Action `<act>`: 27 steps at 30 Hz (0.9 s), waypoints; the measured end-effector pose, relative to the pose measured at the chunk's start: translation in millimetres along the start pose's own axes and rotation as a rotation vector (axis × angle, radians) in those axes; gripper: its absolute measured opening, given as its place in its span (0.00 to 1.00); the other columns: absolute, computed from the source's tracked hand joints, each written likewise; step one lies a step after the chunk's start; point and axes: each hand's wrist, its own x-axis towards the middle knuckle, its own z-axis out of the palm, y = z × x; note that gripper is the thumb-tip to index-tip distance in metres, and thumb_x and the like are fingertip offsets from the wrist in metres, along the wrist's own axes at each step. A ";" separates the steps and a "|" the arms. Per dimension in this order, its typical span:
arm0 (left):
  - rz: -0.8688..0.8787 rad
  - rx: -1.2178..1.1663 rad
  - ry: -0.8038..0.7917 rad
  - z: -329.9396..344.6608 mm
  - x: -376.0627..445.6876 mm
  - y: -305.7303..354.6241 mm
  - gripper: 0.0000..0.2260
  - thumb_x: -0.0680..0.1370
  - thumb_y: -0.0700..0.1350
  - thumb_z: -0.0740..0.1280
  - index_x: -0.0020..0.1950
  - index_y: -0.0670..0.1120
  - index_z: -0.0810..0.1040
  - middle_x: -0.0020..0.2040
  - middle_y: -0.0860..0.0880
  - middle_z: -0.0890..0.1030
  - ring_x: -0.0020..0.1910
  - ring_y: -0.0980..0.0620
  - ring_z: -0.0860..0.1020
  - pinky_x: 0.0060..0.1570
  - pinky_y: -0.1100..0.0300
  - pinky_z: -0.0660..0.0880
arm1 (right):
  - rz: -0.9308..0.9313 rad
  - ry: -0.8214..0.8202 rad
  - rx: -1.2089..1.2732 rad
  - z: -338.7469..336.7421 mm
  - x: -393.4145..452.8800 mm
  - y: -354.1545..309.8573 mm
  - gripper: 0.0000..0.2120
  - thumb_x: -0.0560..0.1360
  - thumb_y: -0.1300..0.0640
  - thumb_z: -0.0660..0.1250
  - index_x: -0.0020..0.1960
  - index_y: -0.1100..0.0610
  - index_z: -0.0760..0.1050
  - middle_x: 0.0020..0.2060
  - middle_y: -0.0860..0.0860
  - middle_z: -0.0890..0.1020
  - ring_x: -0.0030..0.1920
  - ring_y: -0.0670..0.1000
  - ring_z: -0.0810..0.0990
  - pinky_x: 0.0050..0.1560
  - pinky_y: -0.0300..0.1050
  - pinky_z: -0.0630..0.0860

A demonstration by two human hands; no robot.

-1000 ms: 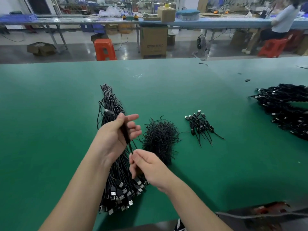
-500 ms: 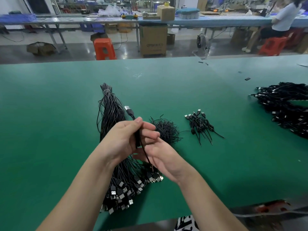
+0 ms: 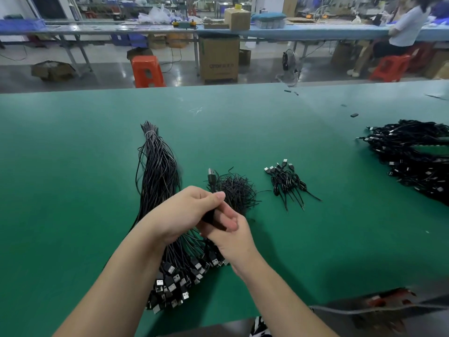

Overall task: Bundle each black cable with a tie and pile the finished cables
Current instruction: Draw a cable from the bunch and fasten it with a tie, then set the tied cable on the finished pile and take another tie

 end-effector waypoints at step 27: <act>0.227 0.724 0.334 -22.6 26.3 -18.8 0.08 0.76 0.46 0.71 0.36 0.49 0.78 0.29 0.51 0.79 0.25 0.59 0.69 0.28 0.65 0.66 | 0.006 -0.180 -0.616 -20.5 17.5 -10.0 0.06 0.85 0.52 0.58 0.56 0.45 0.73 0.37 0.44 0.79 0.35 0.38 0.76 0.37 0.33 0.72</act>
